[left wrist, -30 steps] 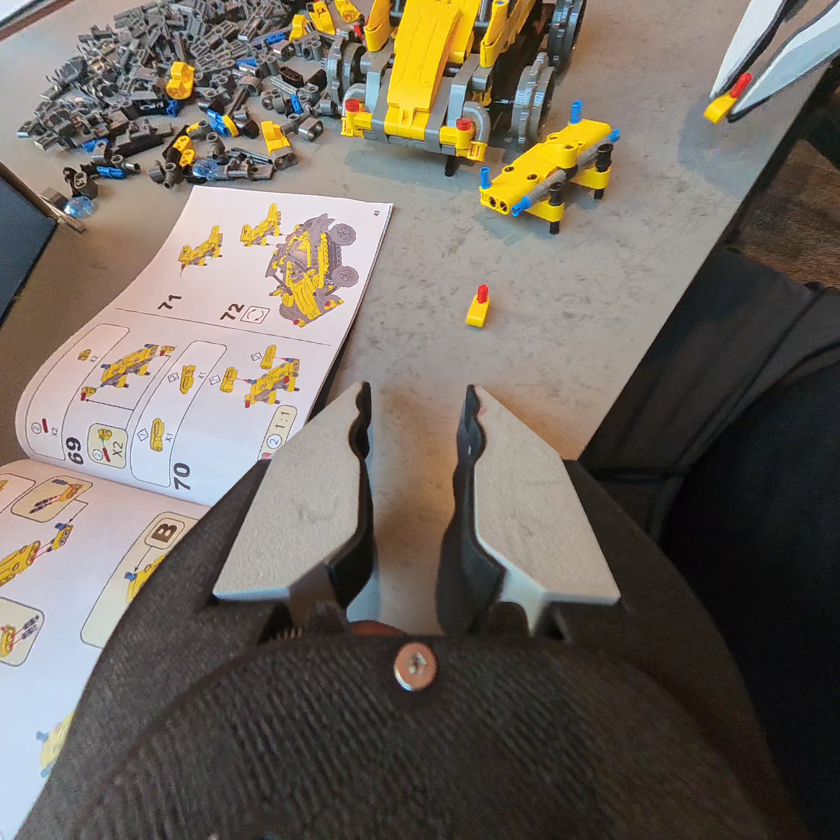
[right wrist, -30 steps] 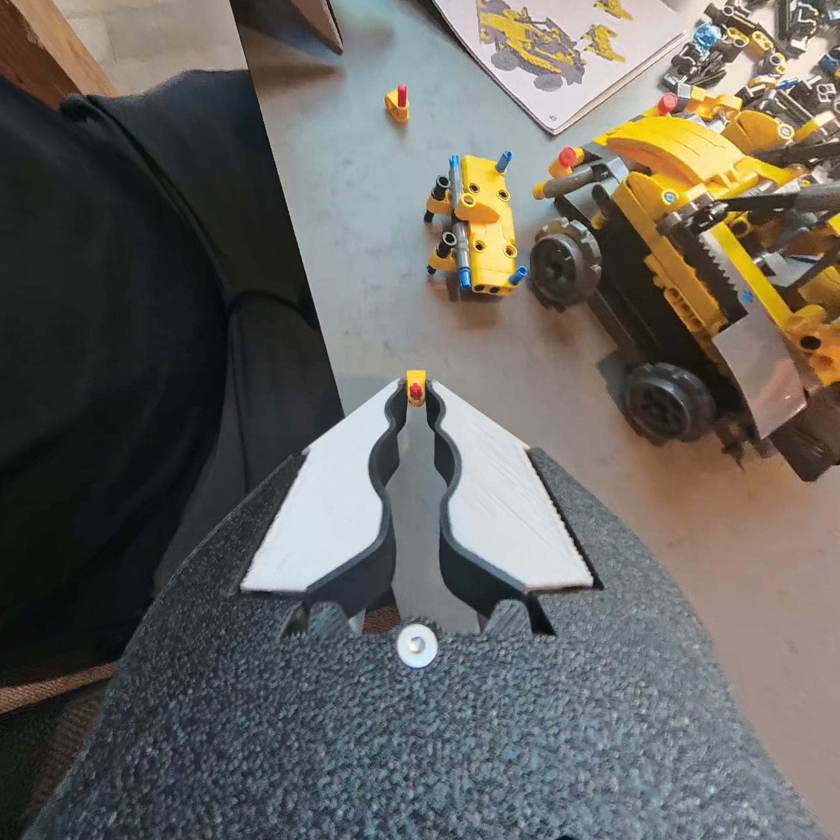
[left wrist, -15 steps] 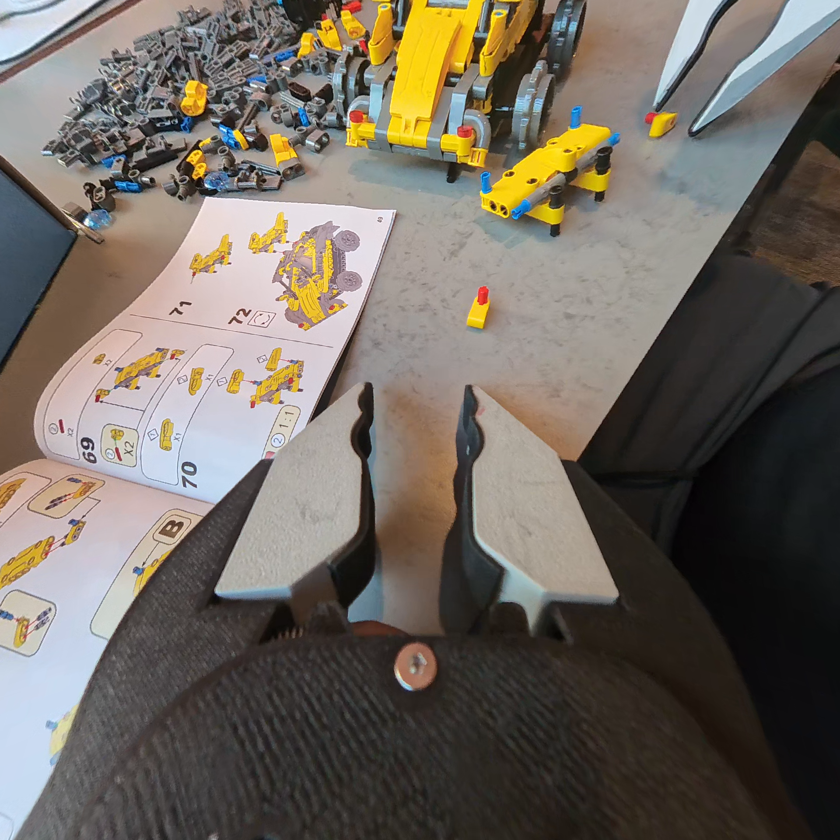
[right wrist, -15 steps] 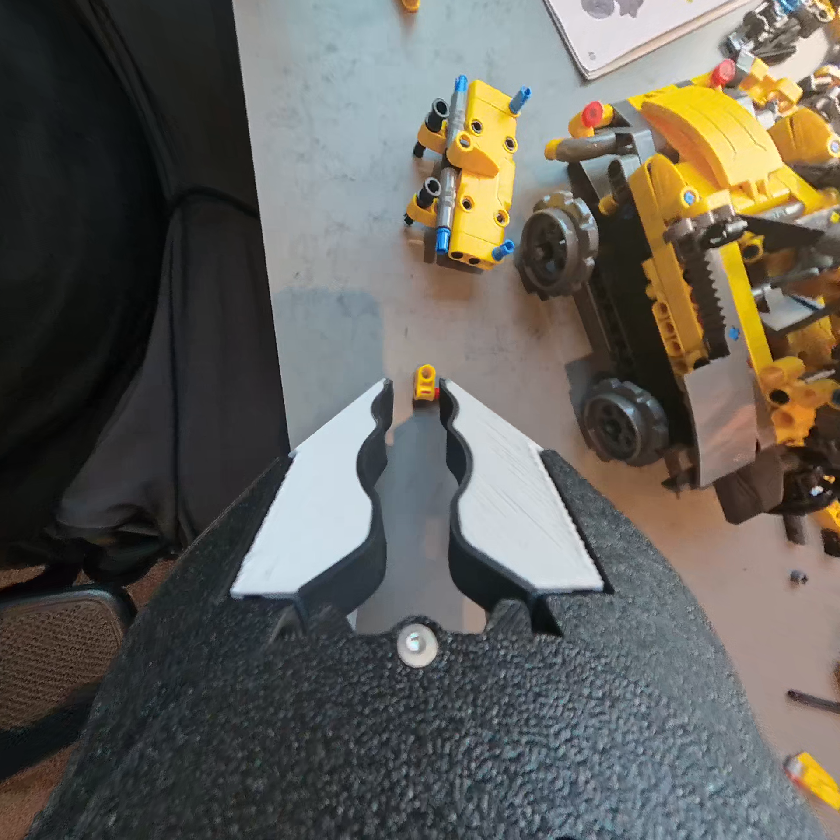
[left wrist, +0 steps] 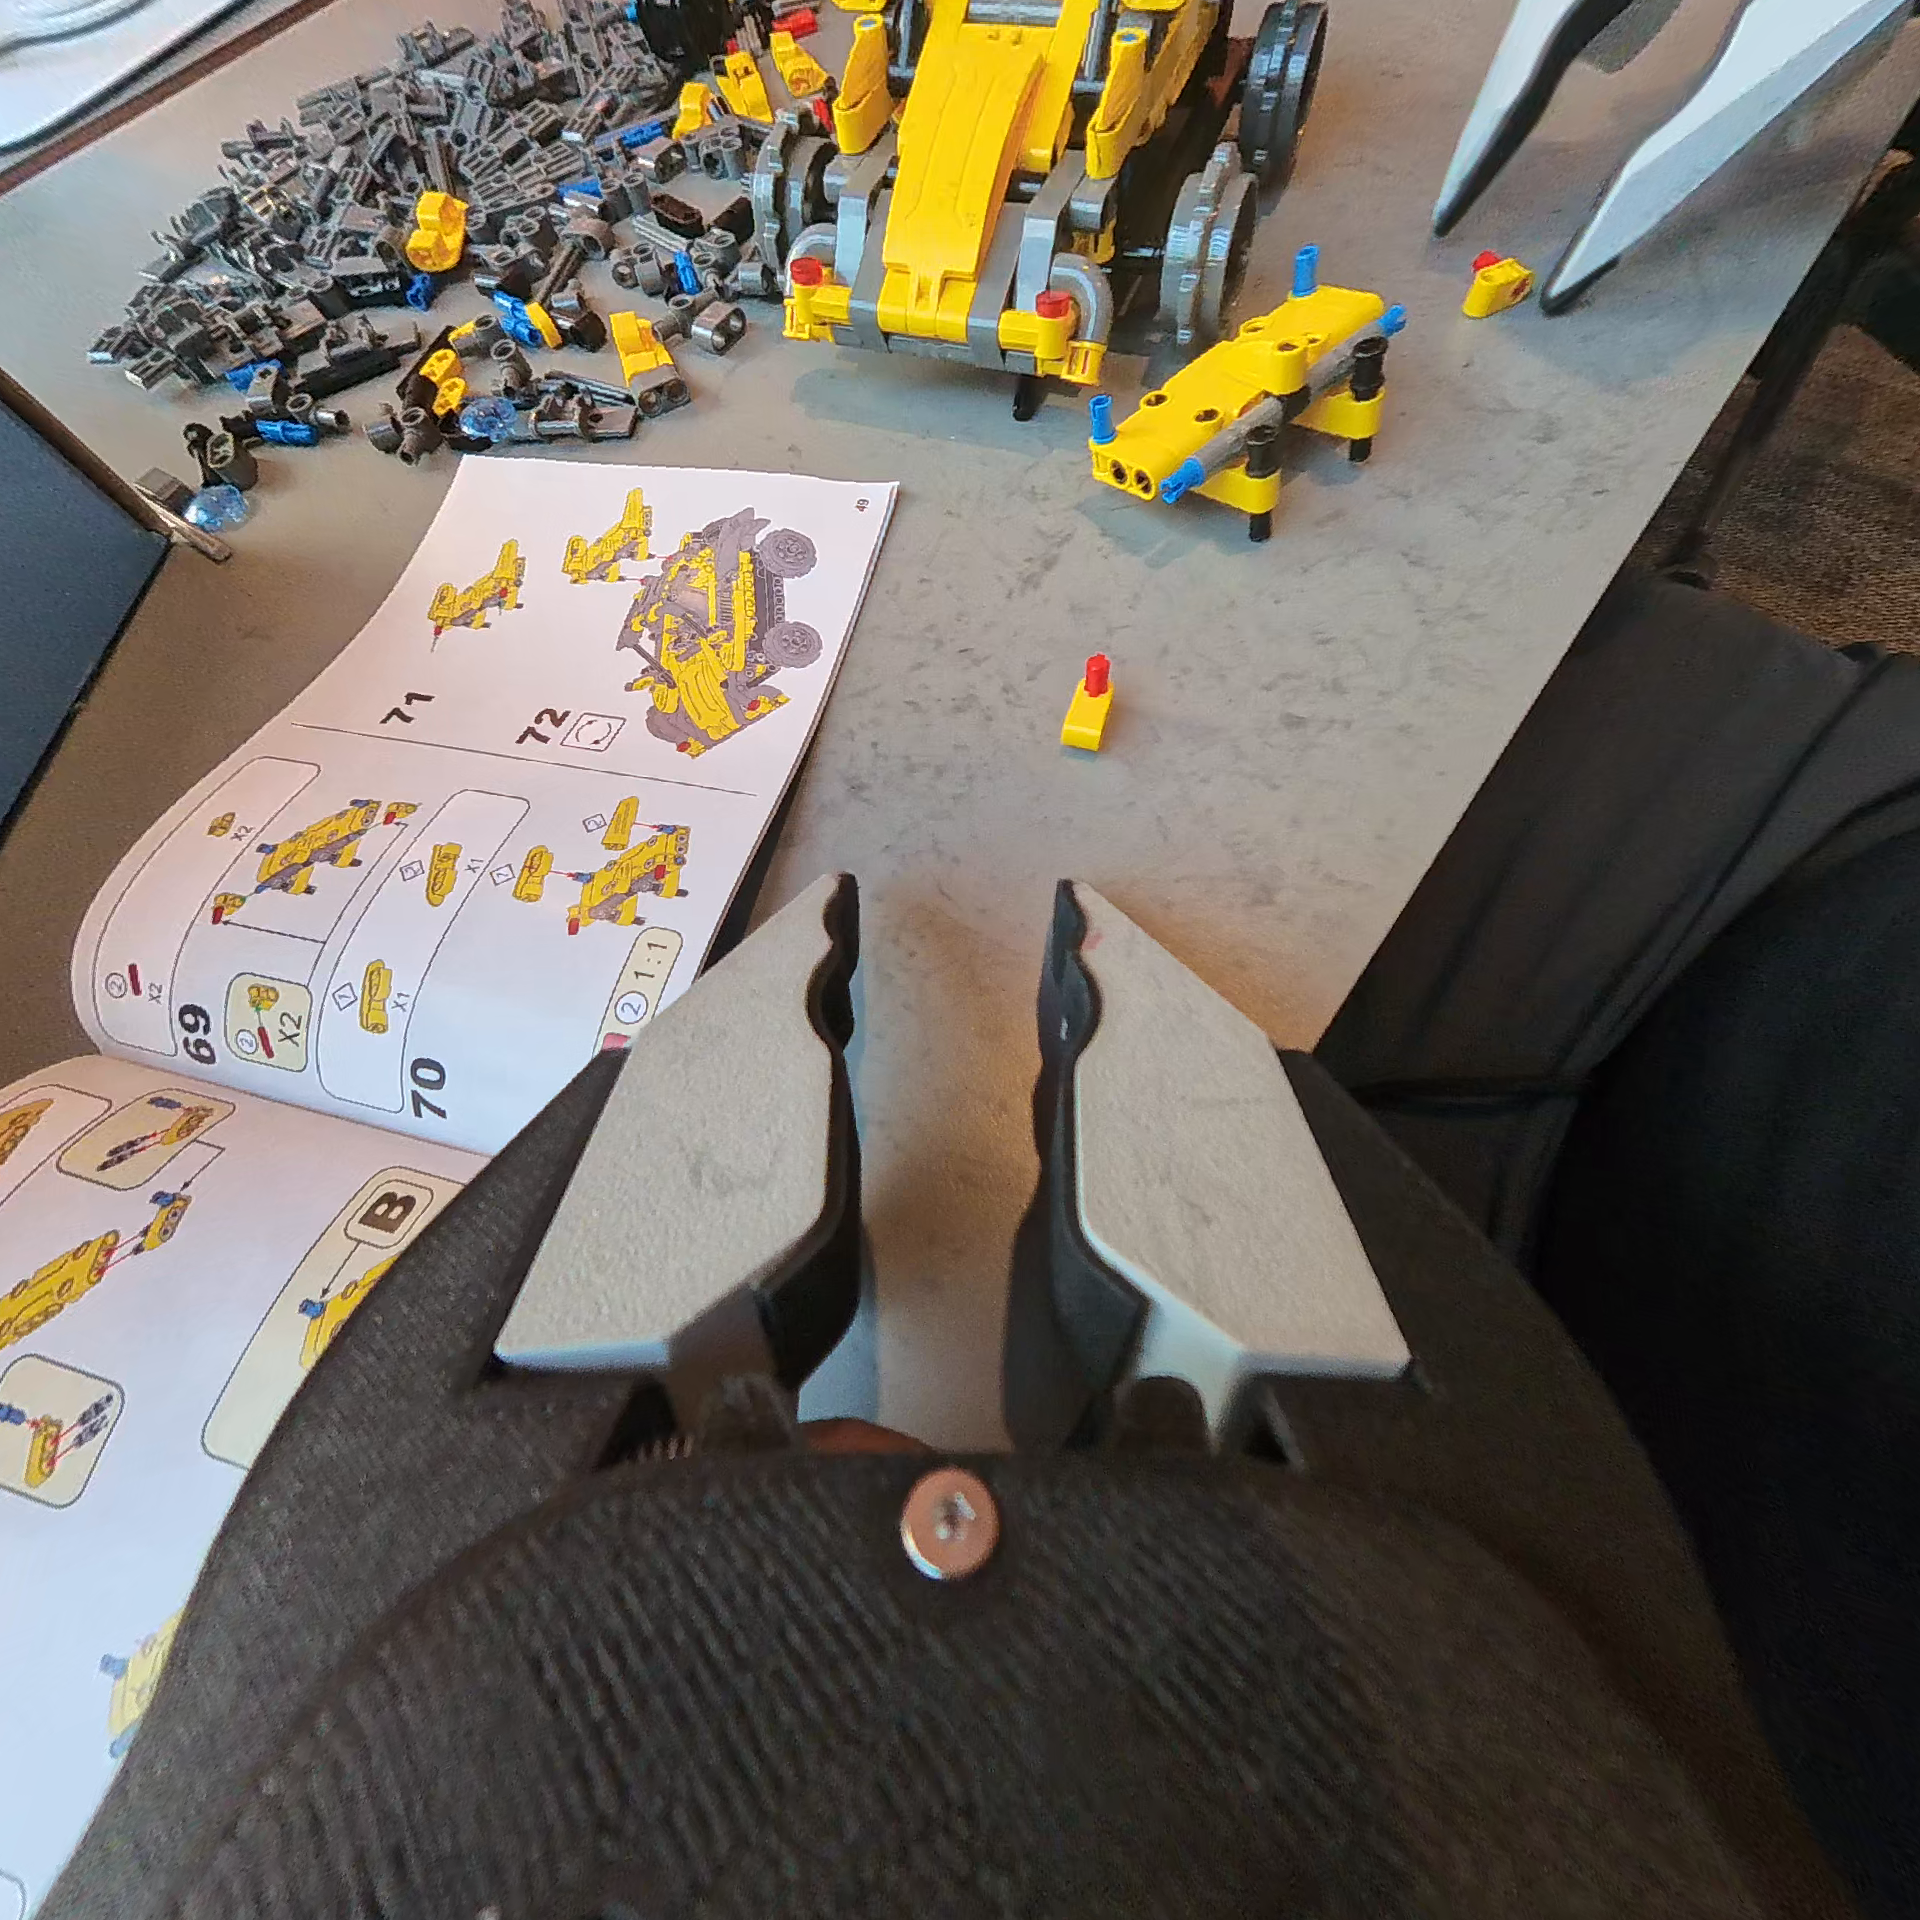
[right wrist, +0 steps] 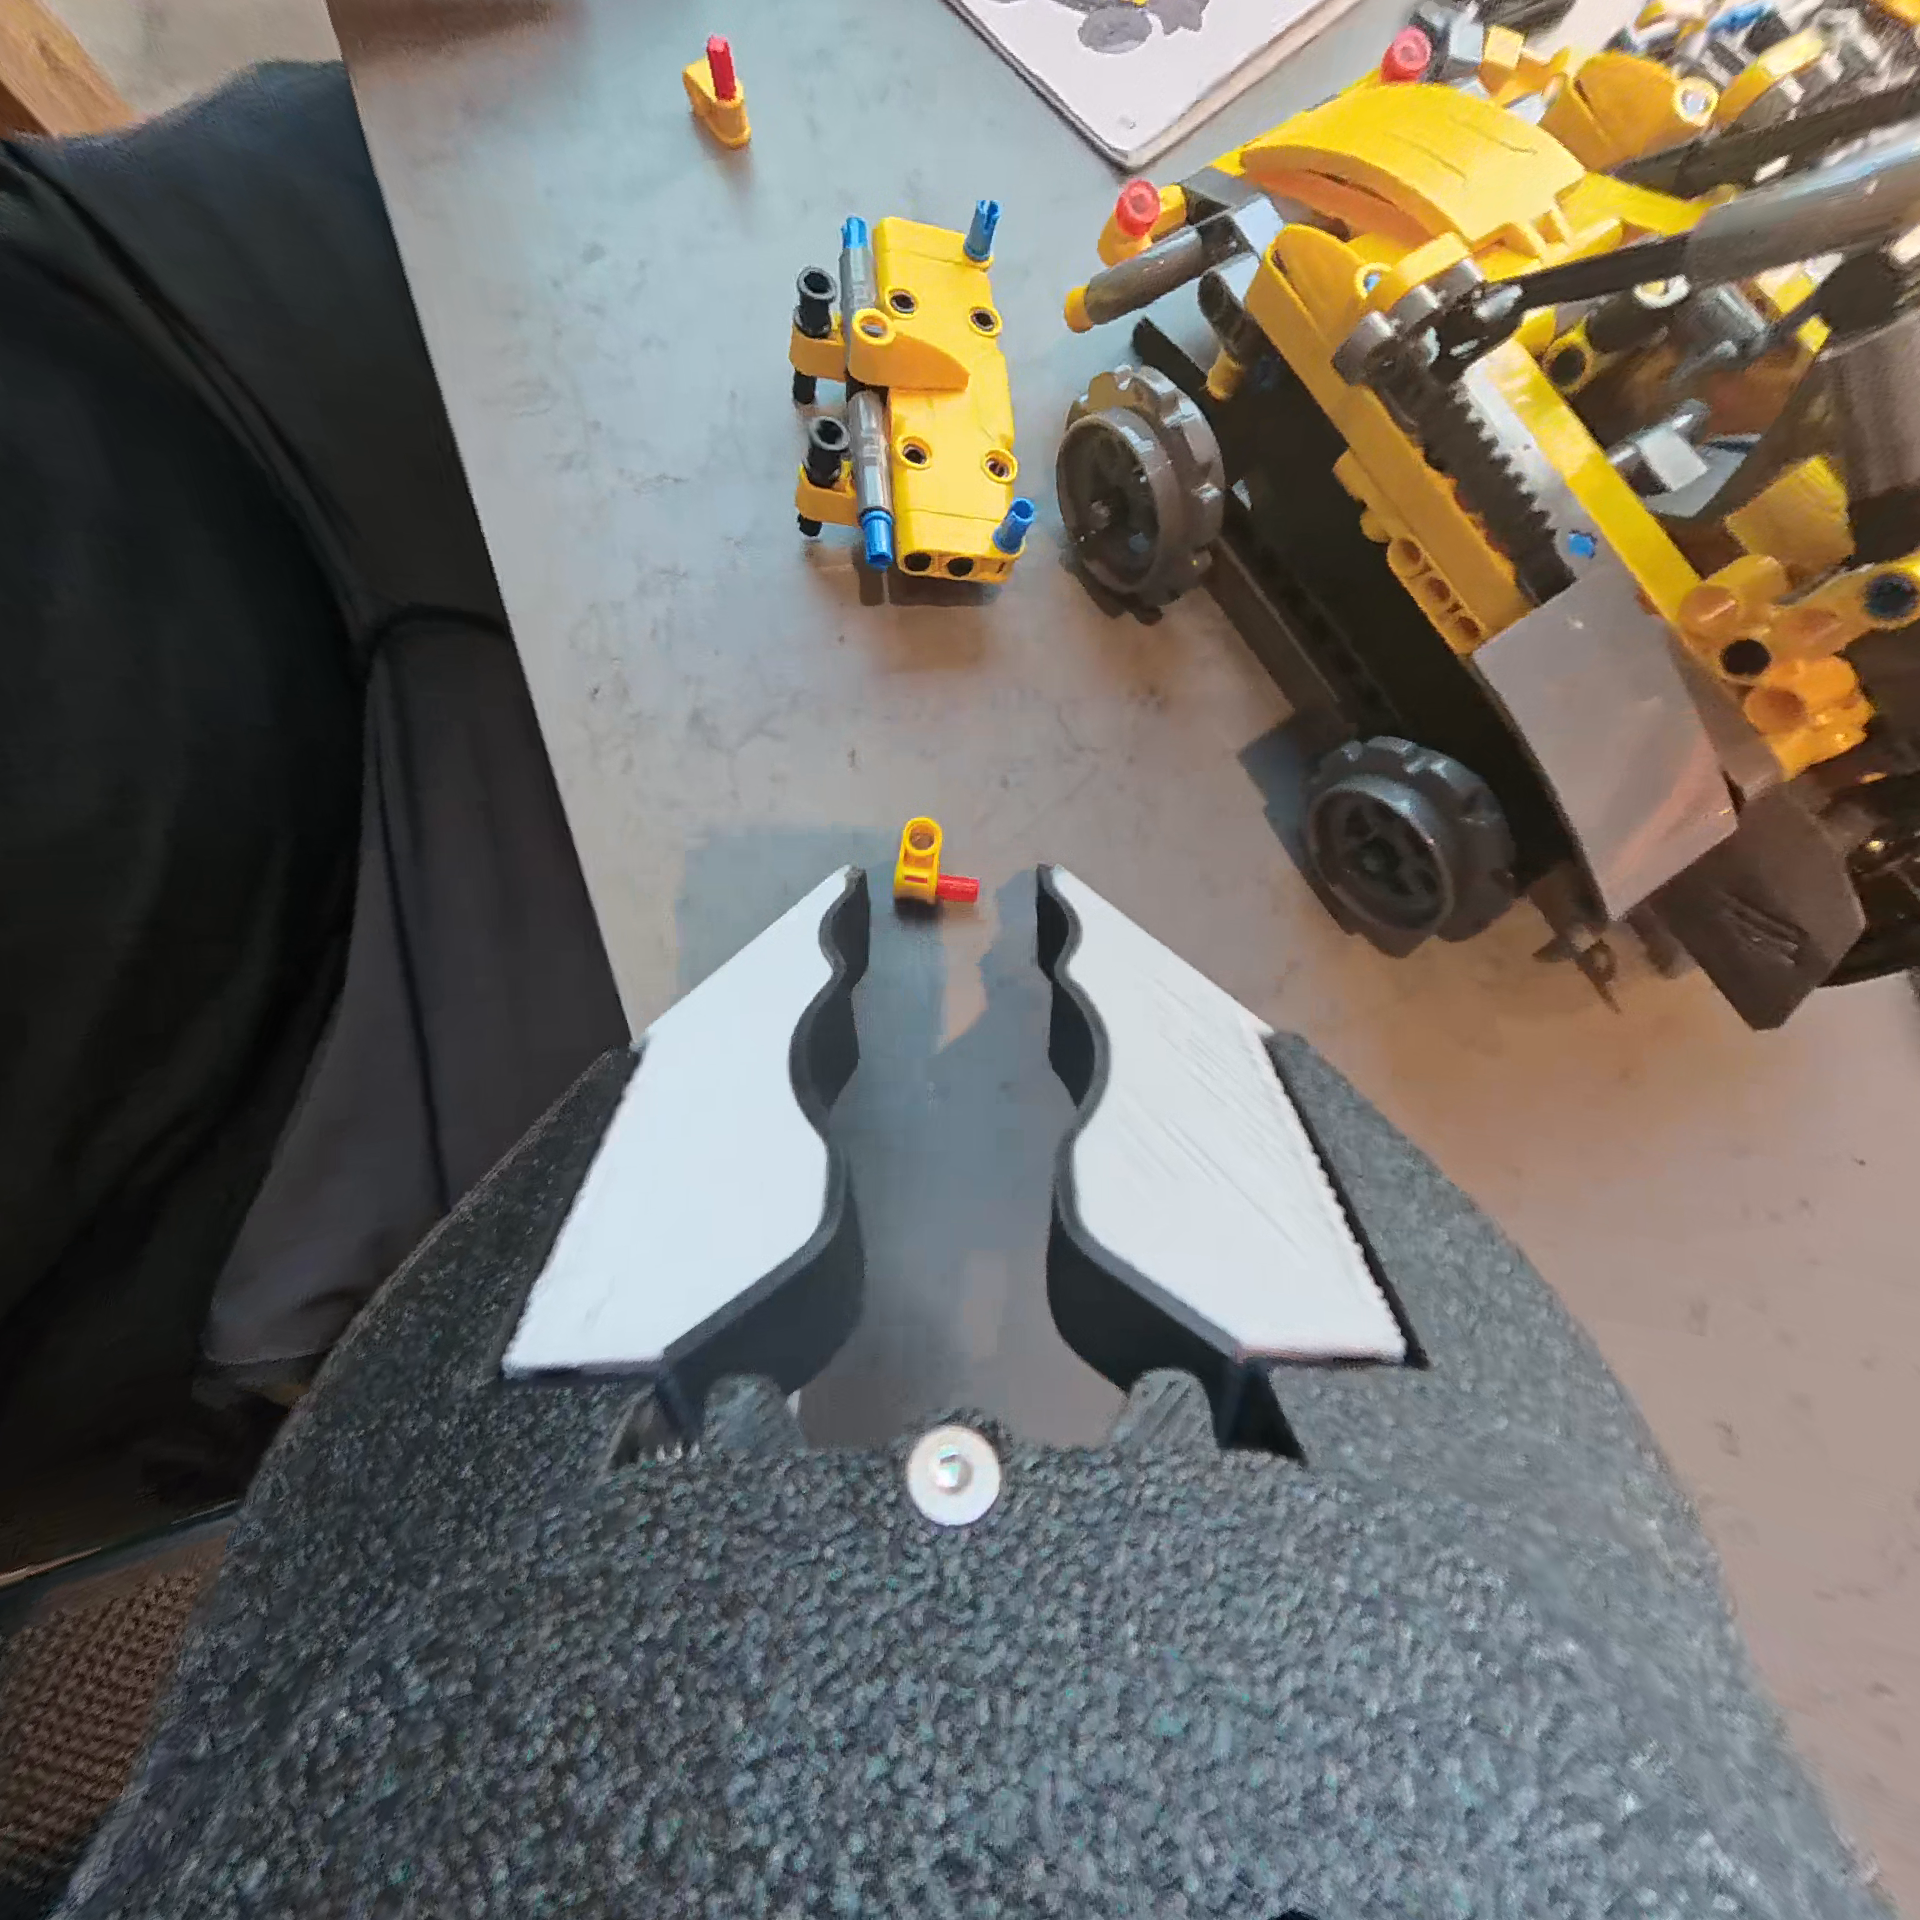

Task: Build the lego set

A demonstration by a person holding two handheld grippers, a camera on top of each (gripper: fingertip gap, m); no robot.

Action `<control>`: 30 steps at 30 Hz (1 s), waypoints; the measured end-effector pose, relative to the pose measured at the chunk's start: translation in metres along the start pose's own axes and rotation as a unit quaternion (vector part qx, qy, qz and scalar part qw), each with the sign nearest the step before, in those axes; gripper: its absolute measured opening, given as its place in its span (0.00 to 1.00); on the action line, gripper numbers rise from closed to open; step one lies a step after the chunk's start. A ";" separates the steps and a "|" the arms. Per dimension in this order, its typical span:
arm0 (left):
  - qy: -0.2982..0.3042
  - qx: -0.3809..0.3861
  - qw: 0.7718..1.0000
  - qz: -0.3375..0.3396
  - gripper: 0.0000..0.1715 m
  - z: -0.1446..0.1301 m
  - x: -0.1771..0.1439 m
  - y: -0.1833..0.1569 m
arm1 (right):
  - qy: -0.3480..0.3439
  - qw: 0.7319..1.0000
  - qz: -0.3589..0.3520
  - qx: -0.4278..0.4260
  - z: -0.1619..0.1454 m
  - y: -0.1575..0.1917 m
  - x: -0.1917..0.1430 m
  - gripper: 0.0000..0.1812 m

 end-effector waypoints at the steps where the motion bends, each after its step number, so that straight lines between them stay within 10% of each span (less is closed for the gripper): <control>1: 0.000 0.000 1.000 0.000 0.20 0.000 0.000 0.000 | 0.003 1.000 0.003 0.007 -0.001 -0.001 0.002 0.19; 22: 0.002 0.031 0.999 -0.009 0.22 0.006 0.003 -0.013 | -0.034 0.998 0.036 0.045 -0.004 0.006 0.005 0.09; 30: -0.056 0.271 0.961 -0.031 0.19 0.061 0.033 -0.072 | -0.083 0.984 0.075 0.140 0.018 0.015 0.011 0.09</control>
Point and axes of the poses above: each gripper's, where its closed fingertips meet, x out along the fingers, z out of its top, y = z × x across the jaws, the point moved 6 cm from there along -x, back along the fingers, and after that the axes turned 6 degrees about -y, right-handed, at the moved point
